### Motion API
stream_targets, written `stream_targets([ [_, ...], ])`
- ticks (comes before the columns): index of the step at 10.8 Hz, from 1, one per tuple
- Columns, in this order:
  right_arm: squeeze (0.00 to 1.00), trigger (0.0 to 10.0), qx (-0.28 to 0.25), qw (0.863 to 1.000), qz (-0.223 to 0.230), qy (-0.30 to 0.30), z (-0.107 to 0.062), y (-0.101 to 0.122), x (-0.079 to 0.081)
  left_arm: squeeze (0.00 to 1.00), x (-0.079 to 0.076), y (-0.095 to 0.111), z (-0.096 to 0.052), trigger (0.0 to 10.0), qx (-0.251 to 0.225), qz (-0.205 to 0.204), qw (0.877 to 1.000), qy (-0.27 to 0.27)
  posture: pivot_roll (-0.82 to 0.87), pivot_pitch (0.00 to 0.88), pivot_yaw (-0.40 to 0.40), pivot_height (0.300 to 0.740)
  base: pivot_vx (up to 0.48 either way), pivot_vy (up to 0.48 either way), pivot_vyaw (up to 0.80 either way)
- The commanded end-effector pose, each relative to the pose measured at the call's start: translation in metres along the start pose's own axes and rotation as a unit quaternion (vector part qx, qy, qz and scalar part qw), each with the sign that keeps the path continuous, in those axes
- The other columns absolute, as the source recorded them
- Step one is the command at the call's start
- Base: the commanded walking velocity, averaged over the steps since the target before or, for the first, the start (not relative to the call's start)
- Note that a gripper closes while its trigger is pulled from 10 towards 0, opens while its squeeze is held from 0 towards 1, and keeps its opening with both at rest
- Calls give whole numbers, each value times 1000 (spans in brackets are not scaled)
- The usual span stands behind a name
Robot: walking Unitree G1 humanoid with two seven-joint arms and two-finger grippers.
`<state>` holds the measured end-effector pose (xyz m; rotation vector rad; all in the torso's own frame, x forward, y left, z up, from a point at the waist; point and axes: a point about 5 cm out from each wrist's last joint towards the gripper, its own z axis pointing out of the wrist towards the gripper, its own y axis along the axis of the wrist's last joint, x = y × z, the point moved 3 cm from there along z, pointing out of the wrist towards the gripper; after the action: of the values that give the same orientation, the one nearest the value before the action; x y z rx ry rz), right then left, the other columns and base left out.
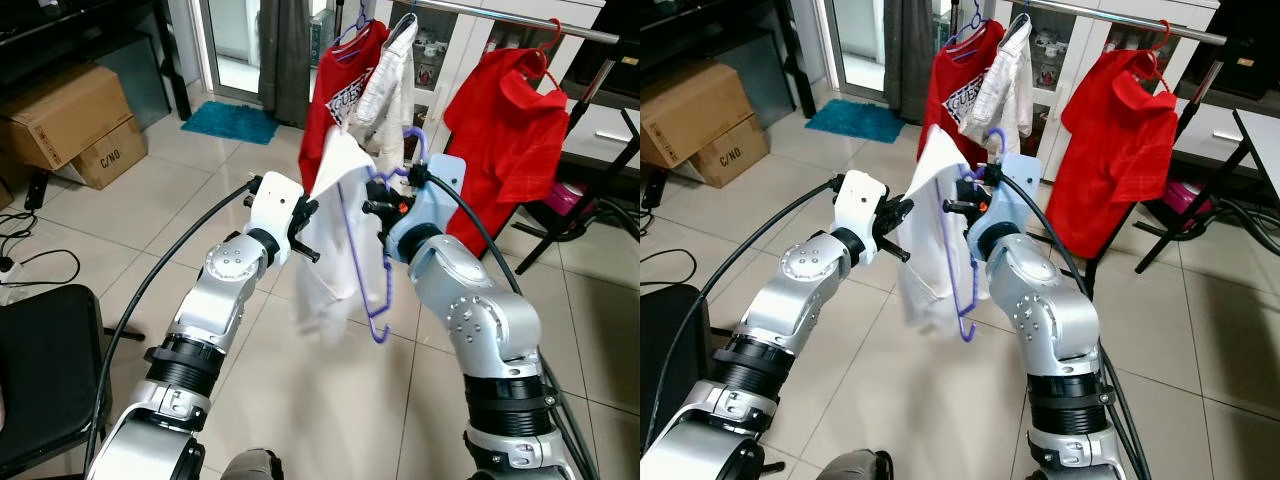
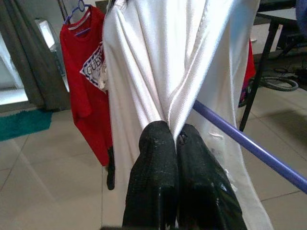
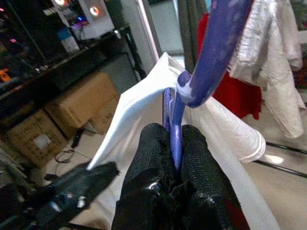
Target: Hang hanger
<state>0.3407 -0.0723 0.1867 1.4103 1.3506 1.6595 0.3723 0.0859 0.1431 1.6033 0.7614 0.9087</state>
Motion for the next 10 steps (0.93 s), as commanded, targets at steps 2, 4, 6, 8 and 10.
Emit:
stream_targets([
  [2, 0, 10000, -40, 999, 4, 26, 1, 15, 9, 1000, -1, 8, -1, 10000, -15, -4, 1000, -13, -31, 0, -45, 740, 0, 0, 0],
  [4, 0, 10000, -54, 998, 14, 40, 1, 17, 11, 1000, 0, 9, -3, 10000, -15, 6, 999, -28, -28, 0, -41, 740, 0, 0, 0],
  [6, 0, 10000, -61, 997, 14, 54, 1, 18, 12, 1000, -3, 14, -9, 10000, -32, 16, 997, -68, -23, 0, -40, 740, 0, 0, 0],
  [8, 0, 10000, -56, 995, 5, 82, 0, 17, 7, 1000, 6, 33, -32, 10000, -82, -12, 990, -111, -22, 0, -36, 740, 0, 0, 0],
  [10, 0, 10000, -48, 992, -4, 120, -5, 18, 2, 1000, 35, 32, -54, 10000, -69, -3, 995, -76, -13, 0, -36, 740, 0, 0, 0],
])
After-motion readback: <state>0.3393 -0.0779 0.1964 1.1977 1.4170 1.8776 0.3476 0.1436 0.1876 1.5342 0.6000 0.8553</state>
